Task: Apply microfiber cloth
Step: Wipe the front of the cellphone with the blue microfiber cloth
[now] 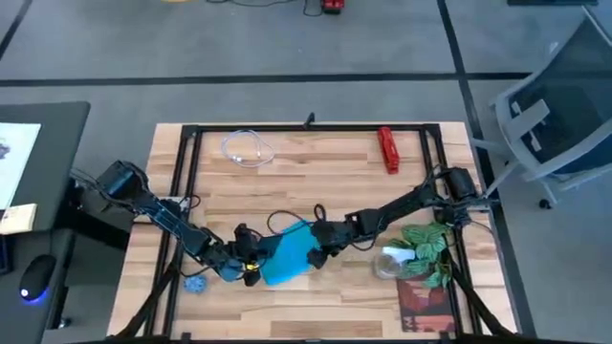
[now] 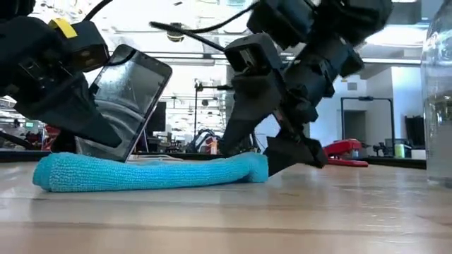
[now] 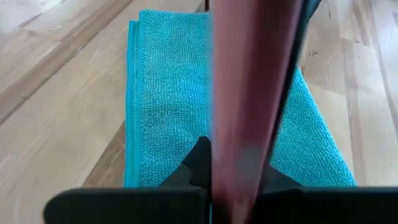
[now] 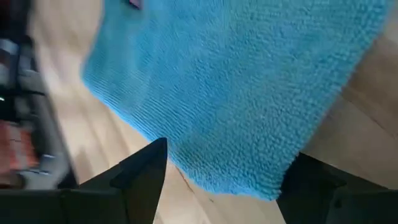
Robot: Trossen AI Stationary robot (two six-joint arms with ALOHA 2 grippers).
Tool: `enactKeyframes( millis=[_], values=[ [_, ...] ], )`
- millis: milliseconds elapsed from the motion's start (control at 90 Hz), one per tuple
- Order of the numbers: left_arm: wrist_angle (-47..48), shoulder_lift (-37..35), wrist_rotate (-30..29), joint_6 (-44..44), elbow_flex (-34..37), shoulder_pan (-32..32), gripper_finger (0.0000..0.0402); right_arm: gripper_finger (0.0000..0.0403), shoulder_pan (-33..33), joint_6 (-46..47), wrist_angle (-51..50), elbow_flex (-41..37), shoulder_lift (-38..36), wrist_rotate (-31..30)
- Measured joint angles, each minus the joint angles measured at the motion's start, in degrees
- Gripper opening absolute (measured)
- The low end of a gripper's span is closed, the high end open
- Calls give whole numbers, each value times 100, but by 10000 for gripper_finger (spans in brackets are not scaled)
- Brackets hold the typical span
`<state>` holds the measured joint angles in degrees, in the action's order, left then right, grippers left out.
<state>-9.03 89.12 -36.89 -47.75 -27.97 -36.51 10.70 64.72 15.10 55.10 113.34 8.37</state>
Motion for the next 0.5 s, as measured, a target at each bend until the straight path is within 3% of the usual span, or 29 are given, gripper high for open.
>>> enactKeyframes(
  millis=[122, 211, 300, 422, 500],
  values=[
    [19, 2, -15, 7, 2, -7, 5, 244, -29, -7, 443, -214, 7, -64],
    [17, 4, -15, 9, 2, -7, 5, 219, 1, -170, 475, -236, 11, -390],
    [-1, 6, -12, -1, 7, -7, 6, 162, 62, -314, 574, -240, 17, -803],
    [-152, 6, -12, 3, 11, -7, 7, 42, 278, -547, 801, -250, 28, -1378],
    [-230, -20, -5, 2, 13, -7, 7, 14, 474, -789, 936, -264, 13, -1740]
  ],
)
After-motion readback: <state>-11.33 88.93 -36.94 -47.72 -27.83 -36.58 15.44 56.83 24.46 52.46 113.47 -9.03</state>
